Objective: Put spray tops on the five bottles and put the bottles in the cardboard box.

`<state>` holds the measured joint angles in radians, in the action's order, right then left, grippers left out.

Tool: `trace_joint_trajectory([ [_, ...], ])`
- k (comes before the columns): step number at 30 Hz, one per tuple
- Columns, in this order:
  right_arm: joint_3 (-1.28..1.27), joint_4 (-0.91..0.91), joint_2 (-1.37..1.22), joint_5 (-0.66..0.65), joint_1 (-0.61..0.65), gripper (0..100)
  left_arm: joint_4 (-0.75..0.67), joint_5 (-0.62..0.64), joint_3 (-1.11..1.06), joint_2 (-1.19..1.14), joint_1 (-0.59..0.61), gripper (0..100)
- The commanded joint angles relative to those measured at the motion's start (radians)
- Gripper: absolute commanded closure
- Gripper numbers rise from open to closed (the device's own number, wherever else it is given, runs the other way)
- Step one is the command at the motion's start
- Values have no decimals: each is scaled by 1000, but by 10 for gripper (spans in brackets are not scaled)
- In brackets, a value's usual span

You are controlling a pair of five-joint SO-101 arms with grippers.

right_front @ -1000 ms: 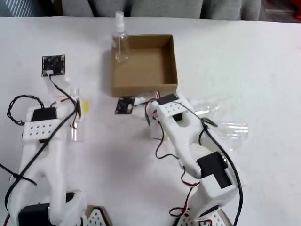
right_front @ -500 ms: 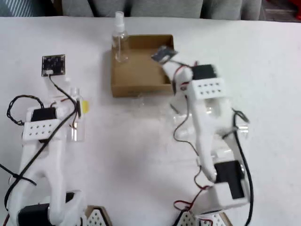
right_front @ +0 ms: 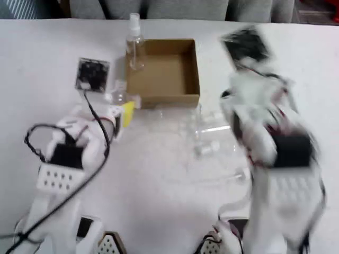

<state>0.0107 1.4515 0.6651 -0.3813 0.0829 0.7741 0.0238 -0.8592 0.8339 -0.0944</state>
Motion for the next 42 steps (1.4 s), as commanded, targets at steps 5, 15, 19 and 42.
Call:
trace_joint_trajectory([
  [5,-9,-417,257,78,-27,981,-336,-3,-166,387,-191,978],
  [15,41,-774,223,575,-15,980,-411,181,-299,610,-334,978],
  [19,54,-768,223,597,93,980,-503,239,-417,680,-331,978],
  [42,-147,-900,134,532,432,982,-560,130,-683,912,-337,979],
])
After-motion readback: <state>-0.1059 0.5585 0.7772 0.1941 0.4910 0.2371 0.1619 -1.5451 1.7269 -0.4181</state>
